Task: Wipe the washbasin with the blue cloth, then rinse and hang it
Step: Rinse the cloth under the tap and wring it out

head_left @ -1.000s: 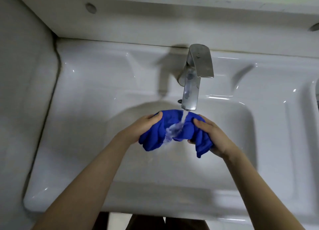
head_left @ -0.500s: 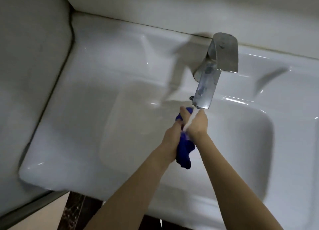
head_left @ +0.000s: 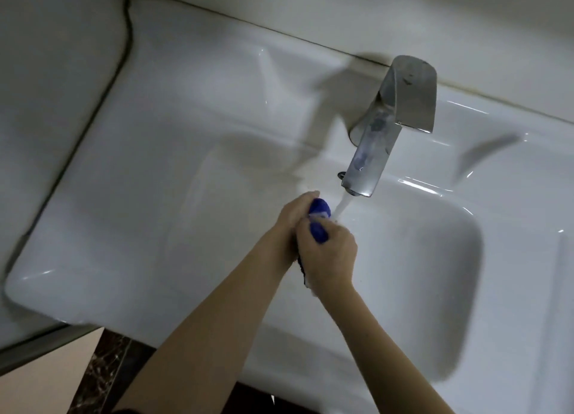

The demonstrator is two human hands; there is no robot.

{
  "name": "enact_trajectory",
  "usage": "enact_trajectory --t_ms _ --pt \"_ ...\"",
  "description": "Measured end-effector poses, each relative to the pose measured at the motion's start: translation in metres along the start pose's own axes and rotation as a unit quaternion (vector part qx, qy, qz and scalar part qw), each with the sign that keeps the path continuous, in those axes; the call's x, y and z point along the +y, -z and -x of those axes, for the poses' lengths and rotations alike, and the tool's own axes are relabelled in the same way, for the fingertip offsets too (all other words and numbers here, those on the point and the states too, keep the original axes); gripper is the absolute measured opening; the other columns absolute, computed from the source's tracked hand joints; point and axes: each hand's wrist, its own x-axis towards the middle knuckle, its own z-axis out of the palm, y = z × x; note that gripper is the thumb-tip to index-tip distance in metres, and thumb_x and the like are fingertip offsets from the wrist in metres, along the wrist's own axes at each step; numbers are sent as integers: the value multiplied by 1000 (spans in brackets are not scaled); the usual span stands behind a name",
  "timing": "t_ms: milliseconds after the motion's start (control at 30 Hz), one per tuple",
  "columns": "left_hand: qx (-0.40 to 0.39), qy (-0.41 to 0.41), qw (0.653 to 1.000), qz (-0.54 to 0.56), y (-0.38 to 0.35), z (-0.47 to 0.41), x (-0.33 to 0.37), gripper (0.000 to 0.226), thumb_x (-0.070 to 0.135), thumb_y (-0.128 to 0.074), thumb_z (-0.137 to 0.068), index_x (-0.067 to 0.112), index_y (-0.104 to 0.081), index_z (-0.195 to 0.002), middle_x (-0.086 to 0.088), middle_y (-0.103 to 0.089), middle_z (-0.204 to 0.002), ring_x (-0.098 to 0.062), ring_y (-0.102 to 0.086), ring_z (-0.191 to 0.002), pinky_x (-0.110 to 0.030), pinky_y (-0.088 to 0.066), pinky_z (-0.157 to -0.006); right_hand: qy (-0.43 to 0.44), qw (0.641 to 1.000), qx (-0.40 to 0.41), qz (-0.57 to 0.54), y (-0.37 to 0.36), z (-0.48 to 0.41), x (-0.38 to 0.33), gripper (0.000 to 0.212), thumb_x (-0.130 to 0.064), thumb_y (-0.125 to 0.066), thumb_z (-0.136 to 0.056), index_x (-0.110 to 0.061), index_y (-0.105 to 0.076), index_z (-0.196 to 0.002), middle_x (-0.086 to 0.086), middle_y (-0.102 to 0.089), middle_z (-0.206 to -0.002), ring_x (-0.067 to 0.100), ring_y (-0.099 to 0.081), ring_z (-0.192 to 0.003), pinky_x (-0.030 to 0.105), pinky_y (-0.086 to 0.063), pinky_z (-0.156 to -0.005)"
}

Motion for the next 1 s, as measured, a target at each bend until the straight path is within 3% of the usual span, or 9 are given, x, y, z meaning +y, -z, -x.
enact_trajectory --t_ms 100,200,333,500,667,800,867,933,1000 --pt "-66 -16 997 45 -11 7 -16 18 24 -62 -80 12 -62 -66 -4 -62 -63 -20 -58 -59 -26 -48 -64 -32 997 45 45 12 -51 -5 31 -25 -60 -80 -13 -44 -56 4 -46 -54 19 -42 -48 27 -37 -51" --pt "-48 -27 998 12 -12 6 -22 21 24 -51 -94 13 -61 -78 -2 -63 -73 -18 -58 -65 -30 -50 -65 -53 997 60 0 18 -64 -7 32 -20 -60 -78 -11 -41 -54 0 -42 -53 20 -42 -50 32 -36 -57" --pt "-63 -14 997 51 6 -6 -13 30 25 -51 -87 19 -43 -58 2 -44 -55 -11 -43 -53 -20 -42 -50 91 994 -6 60 6 -1 -7 37 -39 -56 -79 -12 -50 -55 -1 -49 -55 27 -55 -51 32 -49 -50" --pt "-63 40 996 41 -18 -4 -33 36 26 -41 -101 9 -60 -75 -2 -64 -55 -13 -62 -48 -18 -50 -47 -57 993 11 101 23 -79 0 34 -16 -62 -85 -19 -40 -59 -3 -45 -58 17 -46 -56 25 -39 -52" --pt "-63 -17 990 125 5 -3 -23 21 24 -56 -80 14 -50 -63 2 -54 -47 -10 -55 -44 -18 -48 -50 139 978 -31 153 3 -5 -6 36 -41 -56 -81 -23 -43 -53 -6 -46 -51 18 -48 -55 28 -44 -57" --pt "-69 21 992 102 -18 2 -32 32 24 -36 -101 7 -59 -87 -5 -65 -69 -21 -63 -72 -24 -53 -58 35 971 -18 237 17 -83 5 29 -44 -59 -74 -16 -60 -83 -11 -48 -64 12 -48 -57 12 -34 -43" --pt "-82 20 992 99 -15 2 -27 40 19 -36 -102 10 -54 -67 -3 -58 -49 -17 -60 -52 -18 -47 -44 14 985 -9 173 17 -75 6 24 -35 -58 -82 -12 -62 -80 -8 -53 -63 15 -52 -59 14 -40 -49" --pt "-69 5 992 106 -3 -5 -20 36 19 -57 -83 17 -36 -54 -5 -42 -46 -20 -45 -43 -20 -40 -43 88 982 -5 169 11 -34 3 34 -39 -53 -82 -12 -56 -62 1 -56 -55 24 -54 -57 29 -44 -57" --pt "-33 -2 992 120 2 -12 -26 25 21 -63 -76 15 -44 -61 -9 -50 -55 -21 -55 -52 -23 -49 -53 160 972 -28 172 8 -9 -3 34 -41 -52 -82 -17 -53 -58 2 -57 -55 23 -54 -57 32 -46 -59"
